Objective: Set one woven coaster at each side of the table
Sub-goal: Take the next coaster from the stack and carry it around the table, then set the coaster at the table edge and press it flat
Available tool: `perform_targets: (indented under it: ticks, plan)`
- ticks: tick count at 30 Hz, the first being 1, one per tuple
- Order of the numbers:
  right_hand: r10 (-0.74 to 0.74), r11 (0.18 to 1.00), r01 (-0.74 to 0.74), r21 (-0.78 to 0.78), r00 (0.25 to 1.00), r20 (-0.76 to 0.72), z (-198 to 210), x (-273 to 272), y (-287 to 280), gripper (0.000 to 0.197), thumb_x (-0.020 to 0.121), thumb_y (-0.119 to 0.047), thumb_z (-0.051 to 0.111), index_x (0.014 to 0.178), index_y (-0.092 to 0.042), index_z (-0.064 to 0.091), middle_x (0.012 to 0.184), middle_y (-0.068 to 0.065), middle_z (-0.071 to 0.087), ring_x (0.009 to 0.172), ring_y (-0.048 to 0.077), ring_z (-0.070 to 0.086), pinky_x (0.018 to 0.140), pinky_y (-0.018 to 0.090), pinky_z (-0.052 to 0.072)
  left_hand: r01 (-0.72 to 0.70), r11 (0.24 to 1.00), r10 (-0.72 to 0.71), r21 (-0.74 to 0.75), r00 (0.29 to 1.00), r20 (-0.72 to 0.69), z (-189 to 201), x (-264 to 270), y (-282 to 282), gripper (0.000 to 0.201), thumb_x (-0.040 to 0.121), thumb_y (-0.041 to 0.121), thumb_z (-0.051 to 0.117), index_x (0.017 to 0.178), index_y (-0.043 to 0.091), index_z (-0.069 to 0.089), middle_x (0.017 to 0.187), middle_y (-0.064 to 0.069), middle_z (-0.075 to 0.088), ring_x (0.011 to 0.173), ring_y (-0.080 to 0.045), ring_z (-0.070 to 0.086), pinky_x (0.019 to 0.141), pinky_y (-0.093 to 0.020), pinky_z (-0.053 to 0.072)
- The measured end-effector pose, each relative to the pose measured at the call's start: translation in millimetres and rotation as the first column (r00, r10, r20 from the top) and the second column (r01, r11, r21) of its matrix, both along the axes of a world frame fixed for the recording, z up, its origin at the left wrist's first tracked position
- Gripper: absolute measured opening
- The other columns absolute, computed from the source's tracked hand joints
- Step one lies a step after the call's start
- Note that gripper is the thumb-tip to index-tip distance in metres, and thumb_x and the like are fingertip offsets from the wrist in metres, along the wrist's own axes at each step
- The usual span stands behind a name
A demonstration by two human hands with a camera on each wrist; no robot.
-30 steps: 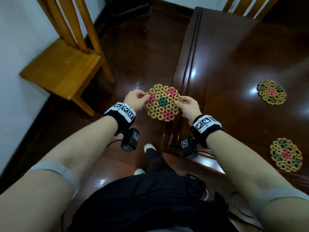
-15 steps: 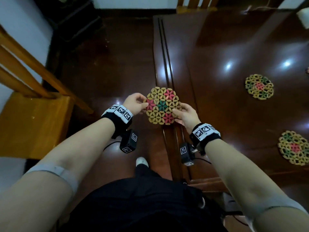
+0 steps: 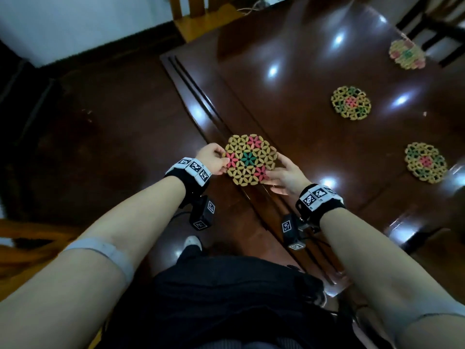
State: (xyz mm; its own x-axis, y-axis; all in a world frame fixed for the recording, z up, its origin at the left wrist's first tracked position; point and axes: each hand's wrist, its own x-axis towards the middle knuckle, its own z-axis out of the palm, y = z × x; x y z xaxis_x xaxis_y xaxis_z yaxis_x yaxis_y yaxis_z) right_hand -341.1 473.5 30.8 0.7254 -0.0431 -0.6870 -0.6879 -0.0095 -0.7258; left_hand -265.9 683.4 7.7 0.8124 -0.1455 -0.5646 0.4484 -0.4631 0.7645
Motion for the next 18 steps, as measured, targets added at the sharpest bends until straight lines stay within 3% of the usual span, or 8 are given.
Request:
perform_targets:
  ticks: [3,5,7,10,12,15,17,18]
  plan:
    - [-0.124,0.987,0.129,-0.100,0.991,0.052,-4.1,15.2,23.0,0.066,0.085,-0.004,0.063,0.142,-0.026,0.037,0.105,0.002,0.071,0.075,0.014,0.071,0.057,0.022,0.048,0.111,0.991,-0.116,0.077,0.991,0.062,5.2,26.1,11.6,0.003,0.093,0.018,0.052,0.096,0.017,0.053,0.081,-0.002,0.064,0.058,-0.012,0.062,0.049,-0.020,0.048]
    - [-0.197,0.969,0.207,-0.137,0.977,0.082,-6.6,24.7,32.3,0.066,0.085,-0.006,0.063,0.143,-0.023,0.036,0.113,0.008,0.069,0.082,0.019,0.070,0.057,0.024,0.045,0.164,0.979,-0.178,0.121,0.978,0.108,6.4,44.4,14.9,0.004,0.094,0.020,0.051,0.093,0.018,0.055,0.081,-0.001,0.064,0.055,-0.011,0.060,0.038,-0.016,0.042]
    - [-0.257,0.948,0.271,-0.166,0.961,0.101,-8.0,32.1,35.0,0.063,0.087,-0.006,0.062,0.143,-0.017,0.036,0.113,0.010,0.067,0.083,0.021,0.068,0.056,0.024,0.045,0.217,0.964,-0.236,0.154,0.965,0.112,6.9,63.3,12.7,0.007,0.093,0.022,0.053,0.092,0.018,0.058,0.083,-0.002,0.067,0.055,-0.013,0.061,0.039,-0.018,0.039]
    - [-0.306,0.925,0.325,-0.198,0.944,0.124,-10.1,42.6,28.3,0.055,0.088,-0.003,0.060,0.138,-0.009,0.039,0.105,0.011,0.065,0.072,0.016,0.065,0.041,0.014,0.043,0.313,0.930,-0.337,0.195,0.936,0.103,8.1,89.4,0.1,0.014,0.091,0.025,0.056,0.095,0.015,0.065,0.084,-0.003,0.071,0.061,-0.018,0.065,0.041,-0.019,0.037]
    - [-0.316,0.916,0.333,-0.223,0.942,0.109,-13.7,54.2,19.4,0.055,0.087,0.000,0.060,0.137,-0.005,0.038,0.105,0.014,0.065,0.071,0.018,0.065,0.037,0.013,0.040,0.380,0.898,-0.408,0.221,0.908,0.095,7.2,107.0,-11.8,0.013,0.090,0.029,0.056,0.091,0.020,0.064,0.085,-0.004,0.074,0.066,-0.021,0.068,0.043,-0.020,0.037]
    - [-0.325,0.912,0.332,-0.243,0.943,0.069,-24.0,77.7,5.7,0.063,0.083,0.003,0.062,0.140,-0.004,0.036,0.109,0.015,0.064,0.077,0.021,0.065,0.044,0.016,0.046,0.440,0.857,-0.476,0.268,0.875,0.086,4.1,133.7,-27.7,0.016,0.088,0.036,0.056,0.090,0.023,0.066,0.085,-0.008,0.076,0.075,-0.025,0.072,0.046,-0.020,0.038]
    - [-0.325,0.902,0.329,-0.281,0.944,0.060,-27.4,90.7,-1.6,0.068,0.080,0.004,0.065,0.141,-0.005,0.036,0.112,0.012,0.063,0.091,0.023,0.066,0.070,0.024,0.057,0.484,0.824,-0.523,0.294,0.849,0.068,3.1,149.2,-38.1,0.016,0.088,0.036,0.057,0.090,0.023,0.066,0.086,-0.008,0.076,0.077,-0.026,0.072,0.047,-0.020,0.038]
    - [-0.335,0.894,0.335,-0.297,0.941,0.051,-29.3,94.6,-4.1,0.071,0.078,0.003,0.066,0.142,-0.007,0.036,0.113,0.010,0.062,0.098,0.023,0.065,0.084,0.031,0.056,0.517,0.800,-0.556,0.306,0.829,0.054,1.7,155.1,-42.9,0.015,0.088,0.036,0.057,0.088,0.023,0.065,0.087,-0.007,0.076,0.077,-0.026,0.072,0.048,-0.021,0.039]
